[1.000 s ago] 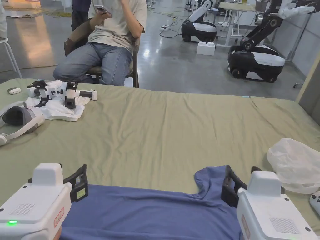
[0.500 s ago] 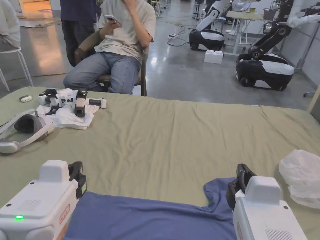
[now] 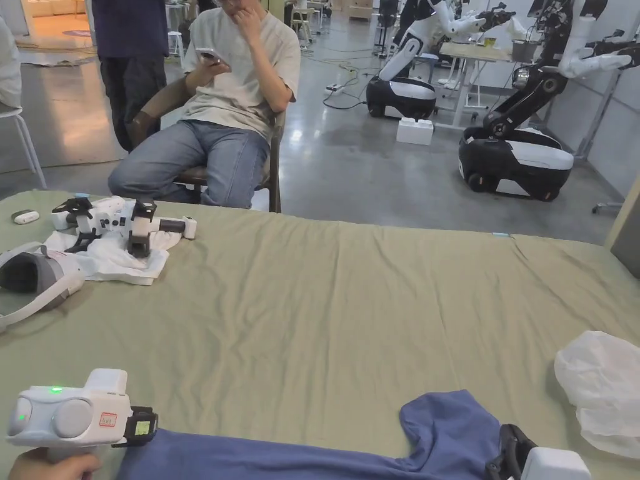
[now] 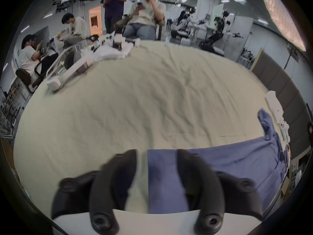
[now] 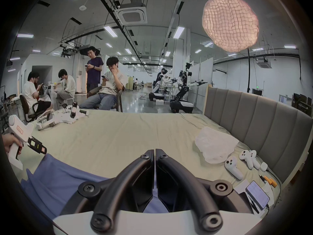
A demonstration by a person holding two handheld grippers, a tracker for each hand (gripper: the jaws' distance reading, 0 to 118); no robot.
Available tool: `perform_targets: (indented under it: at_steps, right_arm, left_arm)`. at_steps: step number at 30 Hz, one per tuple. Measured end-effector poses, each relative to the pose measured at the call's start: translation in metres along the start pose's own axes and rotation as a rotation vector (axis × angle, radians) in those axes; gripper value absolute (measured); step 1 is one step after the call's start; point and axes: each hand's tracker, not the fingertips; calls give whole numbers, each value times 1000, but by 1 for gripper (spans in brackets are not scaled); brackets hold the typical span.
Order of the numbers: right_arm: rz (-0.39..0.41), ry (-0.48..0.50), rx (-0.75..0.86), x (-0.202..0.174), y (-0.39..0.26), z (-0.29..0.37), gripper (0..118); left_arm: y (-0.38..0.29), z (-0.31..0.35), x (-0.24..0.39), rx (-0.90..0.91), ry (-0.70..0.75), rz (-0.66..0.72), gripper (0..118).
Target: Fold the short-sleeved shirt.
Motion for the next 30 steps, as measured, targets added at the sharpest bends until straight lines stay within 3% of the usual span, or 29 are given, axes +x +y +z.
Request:
perform_targets:
  at_steps: [1, 2, 6, 8, 9, 11, 12, 14, 15, 17, 19, 20, 28, 30]
  right_arm:
    - [2, -5, -9, 2, -3, -1, 0]
    - [4, -9, -20, 4, -5, -3, 0]
    - [9, -28, -55, 12, -12, -8, 0]
    - [8, -37, -72, 16, -16, -11, 0]
    - [5, -40, -81, 18, -17, -13, 0]
    - [-4, -39, -102, 21, -20, -17, 0]
    - [-9, -37, -112, 24, -21, -20, 0]
    - [-22, -36, -144, 30, -24, -30, 1]
    - [-27, -38, -162, 33, -25, -36, 2]
    - [-19, -44, -242, 43, -26, -55, 19]
    - [-37, -38, -325, 54, -26, -78, 57]
    - [-54, -27, -373, 61, -26, -92, 67]
    - [-54, 78, -690, 94, -43, -205, 69]
    - [-105, 61, -729, 96, -50, -223, 67]
  left_arm:
    - [2, -7, 1, 1, -3, -2, 71]
    - [1, -9, 5, -10, 0, -8, 75]
    - [0, -28, 14, -122, 98, -33, 76]
    - [-3, -31, 21, -115, 77, -26, 74]
    - [-5, -29, 26, -104, 95, -29, 71]
    - [-9, -25, 31, -87, 96, -59, 55]
    - [-10, -23, 36, -79, 88, -80, 44]
    - [-11, -18, 38, -63, 63, -111, 5]
    - [-12, -17, 39, -54, 34, -117, 2]
    - [-16, -14, 40, -52, 32, -109, 0]
    - [-17, -9, 30, -26, 6, -71, 0]
    - [-18, -3, 27, -8, -7, -50, 0]
    - [-28, 55, 26, 142, -51, -41, 0]
    - [-30, 59, 24, 171, -49, -42, 0]
